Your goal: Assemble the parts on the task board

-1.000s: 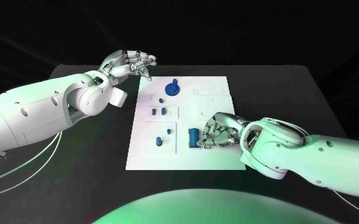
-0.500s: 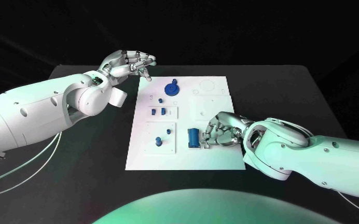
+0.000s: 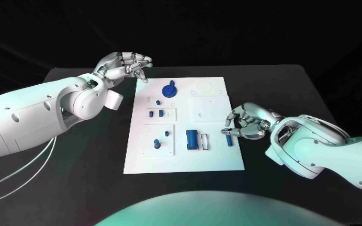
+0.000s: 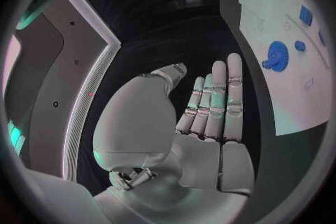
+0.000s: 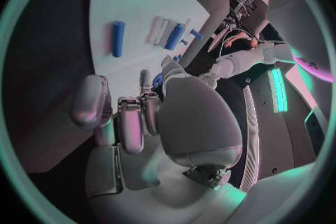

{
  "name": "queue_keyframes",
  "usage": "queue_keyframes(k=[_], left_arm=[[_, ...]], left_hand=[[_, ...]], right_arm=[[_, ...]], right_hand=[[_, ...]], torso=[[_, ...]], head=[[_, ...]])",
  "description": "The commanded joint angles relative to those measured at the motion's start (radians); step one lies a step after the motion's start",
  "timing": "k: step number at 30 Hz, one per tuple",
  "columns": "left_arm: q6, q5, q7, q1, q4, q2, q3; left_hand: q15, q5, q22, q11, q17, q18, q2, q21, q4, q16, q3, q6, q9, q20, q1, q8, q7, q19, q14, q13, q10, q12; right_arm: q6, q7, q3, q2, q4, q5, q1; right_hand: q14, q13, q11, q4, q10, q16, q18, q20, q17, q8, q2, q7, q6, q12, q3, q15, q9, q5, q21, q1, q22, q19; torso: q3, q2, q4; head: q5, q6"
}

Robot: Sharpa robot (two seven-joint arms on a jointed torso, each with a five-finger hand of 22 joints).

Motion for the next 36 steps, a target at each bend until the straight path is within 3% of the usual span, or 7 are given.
queue_keyframes(k=[1, 7, 13, 17, 24, 36], left_arm=[[0.013, 0.0, 0.01, 0.0, 0.004, -0.001, 0.0], [0.013, 0.0, 0.012, 0.0, 0.008, -0.005, 0.0], [0.014, 0.0, 0.012, 0.0, 0.009, -0.005, 0.0], [0.017, 0.0, 0.012, 0.0, 0.009, -0.004, 0.0], [0.019, 0.0, 0.012, 0.0, 0.009, -0.004, 0.0], [0.02, 0.0, 0.011, 0.0, 0.009, -0.004, 0.0]], left_hand=[[0.002, 0.0, -0.001, 0.0, 0.001, 0.013, 0.006, -0.003, 0.007, 0.002, 0.002, -0.006, -0.001, 0.002, 0.0, 0.004, 0.059, 0.005, -0.007, 0.001, -0.007, 0.003], [0.002, 0.0, -0.001, 0.0, 0.001, 0.013, 0.006, -0.003, 0.007, 0.002, 0.002, -0.006, -0.001, 0.002, 0.0, 0.004, 0.059, 0.005, -0.007, 0.001, -0.007, 0.003], [0.002, 0.0, -0.001, 0.0, 0.001, 0.013, 0.006, -0.003, 0.007, 0.002, 0.002, -0.006, -0.001, 0.002, 0.0, 0.004, 0.059, 0.005, -0.007, 0.001, -0.007, 0.003], [0.002, 0.0, -0.001, 0.0, 0.001, 0.013, 0.006, -0.003, 0.007, 0.002, 0.002, -0.006, -0.001, 0.002, 0.0, 0.004, 0.059, 0.005, -0.007, 0.001, -0.007, 0.003], [0.002, 0.0, -0.001, 0.0, 0.001, 0.013, 0.006, -0.003, 0.007, 0.002, 0.002, -0.006, -0.001, 0.002, 0.0, 0.004, 0.059, 0.005, -0.007, 0.001, -0.007, 0.003], [0.002, 0.0, -0.001, 0.0, 0.001, 0.013, 0.006, -0.004, 0.008, 0.003, 0.001, -0.007, -0.001, 0.002, -0.001, 0.006, 0.059, 0.005, -0.008, 0.001, -0.008, 0.005]], right_arm=[[-0.055, 0.024, -0.002, -0.017, -0.007, -0.067, -0.009], [-0.059, -0.012, -0.004, -0.039, -0.016, -0.127, -0.051], [-0.046, -0.051, -0.005, -0.032, -0.024, -0.144, -0.08], [-0.037, -0.073, -0.005, -0.019, -0.033, -0.133, -0.086], [-0.027, -0.1, -0.005, 0.011, -0.054, -0.123, -0.09], [0.012, -0.136, -0.005, 0.048, -0.09, -0.129, -0.099]], right_hand=[[0.081, 0.122, 0.005, 0.002, -0.001, -0.004, 0.005, 0.009, 0.16, -0.005, -0.013, 0.001, 0.002, -0.006, 0.003, 0.006, -0.002, -0.003, 0.0, -0.004, 0.151, 0.003], [0.081, 0.122, 0.001, 0.004, 0.001, -0.005, 0.006, 0.011, 0.159, -0.003, -0.024, -0.005, 0.031, -0.005, 0.0, 0.004, -0.003, -0.003, 0.002, -0.02, 0.151, 0.004], [0.08, 0.118, -0.002, 0.005, -0.001, -0.007, 0.007, 0.01, 0.156, -0.004, -0.028, -0.009, 0.045, -0.009, -0.006, 0.002, -0.004, -0.003, -0.004, -0.037, 0.15, 0.003], [0.081, 0.119, -0.005, 0.007, 0.0, -0.007, 0.007, 0.008, 0.157, -0.005, -0.028, -0.012, 0.055, -0.009, -0.015, -0.001, -0.004, -0.003, -0.003, -0.065, 0.15, 0.004], [0.081, 0.121, -0.006, 0.006, 0.003, -0.006, 0.006, 0.007, 0.159, -0.005, -0.02, -0.013, 0.058, -0.005, -0.017, -0.002, -0.004, -0.002, 0.003, -0.073, 0.152, 0.005], [0.082, 0.121, -0.01, -0.001, 0.005, -0.005, 0.006, 0.004, 0.161, -0.008, -0.007, -0.017, 0.065, -0.004, -0.003, -0.005, -0.005, -0.002, 0.004, -0.045, 0.152, 0.007]], torso=[[-0.0001, -0.001, -0.0024], [0.0014, 0.001, -0.002], [0.0001, 0.0, -0.0008], [0.0, 0.001, 0.0026], [0.0008, 0.002, 0.0025], [0.0023, 0.001, 0.0022]], head=[[-0.01, 0.002], [-0.017, 0.004], [-0.018, 0.007], [-0.021, 0.007], [-0.019, 0.007], [-0.015, 0.004]])
